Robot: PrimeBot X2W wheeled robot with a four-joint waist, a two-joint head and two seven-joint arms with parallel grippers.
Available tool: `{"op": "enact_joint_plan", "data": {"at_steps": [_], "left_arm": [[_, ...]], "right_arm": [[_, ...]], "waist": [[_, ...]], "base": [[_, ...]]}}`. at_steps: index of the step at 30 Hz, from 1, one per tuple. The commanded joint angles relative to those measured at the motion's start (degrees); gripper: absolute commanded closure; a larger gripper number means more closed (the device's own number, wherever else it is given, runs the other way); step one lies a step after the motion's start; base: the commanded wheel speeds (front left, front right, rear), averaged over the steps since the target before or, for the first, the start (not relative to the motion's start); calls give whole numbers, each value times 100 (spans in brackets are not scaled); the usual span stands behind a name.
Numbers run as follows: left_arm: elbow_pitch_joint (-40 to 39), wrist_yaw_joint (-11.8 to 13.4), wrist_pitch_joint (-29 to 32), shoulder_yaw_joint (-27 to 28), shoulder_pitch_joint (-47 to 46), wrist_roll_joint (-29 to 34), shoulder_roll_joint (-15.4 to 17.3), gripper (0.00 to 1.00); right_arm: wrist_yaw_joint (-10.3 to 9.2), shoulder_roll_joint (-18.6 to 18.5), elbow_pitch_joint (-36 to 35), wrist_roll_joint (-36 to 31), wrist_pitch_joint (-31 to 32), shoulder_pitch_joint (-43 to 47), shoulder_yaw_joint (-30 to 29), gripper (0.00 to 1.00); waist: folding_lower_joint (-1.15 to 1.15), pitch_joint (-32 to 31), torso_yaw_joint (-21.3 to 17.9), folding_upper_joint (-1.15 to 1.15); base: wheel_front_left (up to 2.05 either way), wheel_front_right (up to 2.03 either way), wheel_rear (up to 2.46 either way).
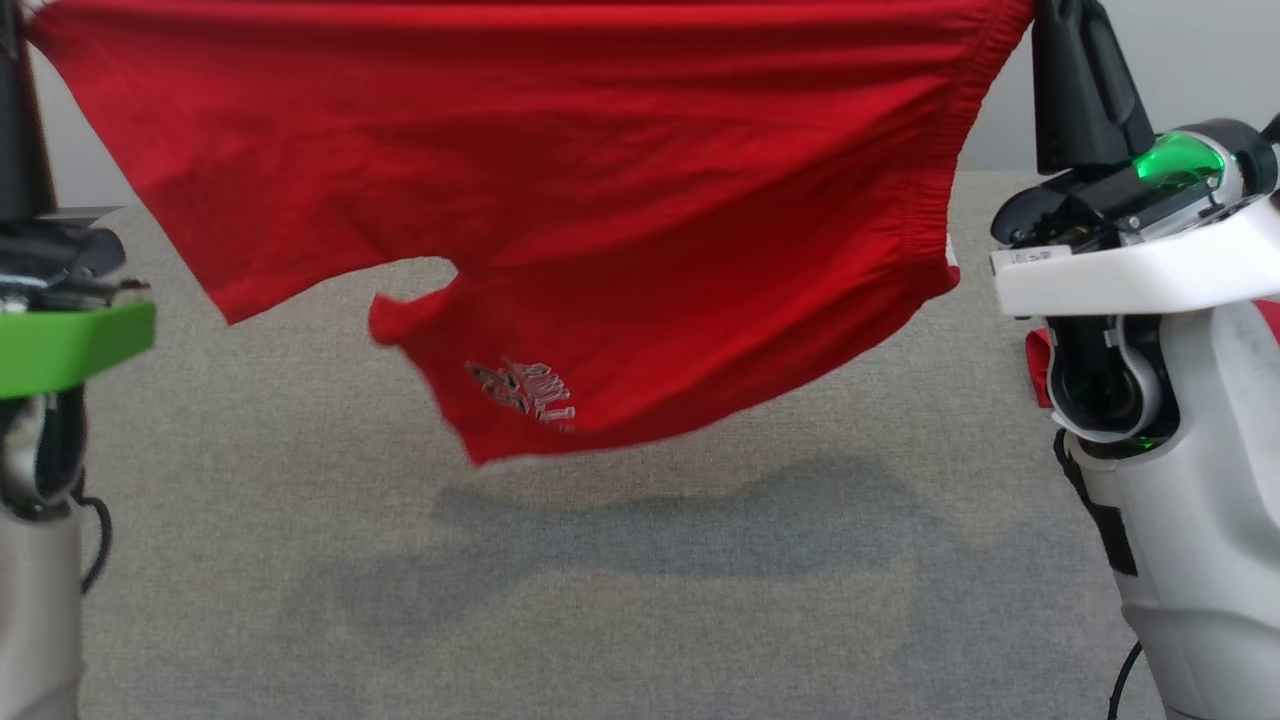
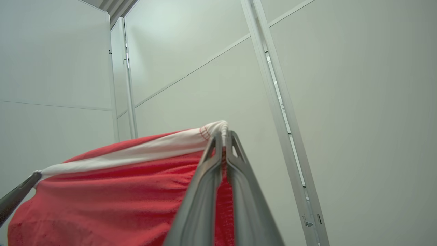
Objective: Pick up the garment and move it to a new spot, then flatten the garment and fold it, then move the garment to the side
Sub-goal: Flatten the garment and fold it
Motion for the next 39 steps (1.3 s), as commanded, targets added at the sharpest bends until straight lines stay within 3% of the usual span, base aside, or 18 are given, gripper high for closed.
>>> {"op": "enact_joint_plan", "data": {"at_steps": [1,6,12,17,23,27,31,39], "left_arm": [[-1,28,140,110,-228,-120,184,100],[179,42,621,-45,-705,-344,459,100],[1007,24,944,-701,-1367,-469,291,100],[1897,76,426,-940,-2605,-160,189,100],[2366,121,7,-978,-3562,156,44,100],[2512,85,-31,-887,-2769,-82,-269,100],[2553,35,-35,-838,-1489,-264,-570,100],[2844,16,-36,-455,918,-308,-1260,100]], "right_arm": [[-25,-117,-81,147,112,-85,-111,100],[-26,-271,35,263,568,-312,-177,100],[-18,-388,847,133,1128,-993,191,100],[-19,-537,1810,-270,651,-2281,315,100],[-20,-676,2640,-674,27,-3188,539,100],[-20,-739,3173,-448,-52,-2440,926,100],[-19,-905,3409,-82,-64,-1615,1678,100],[-19,-954,3146,389,-58,253,2044,100]], "waist": [[0,26,-56,44],[0,537,-80,44],[0,1682,-56,44],[0,2315,-41,44],[0,2207,32,44],[0,1888,122,44],[0,1641,163,44],[0,942,122,44]], "base": [[0,0,0],[0,0,0],[0,0,0],[0,0,0],[0,0,0],[0,0,0],[0,0,0],[0,0,0]]}}
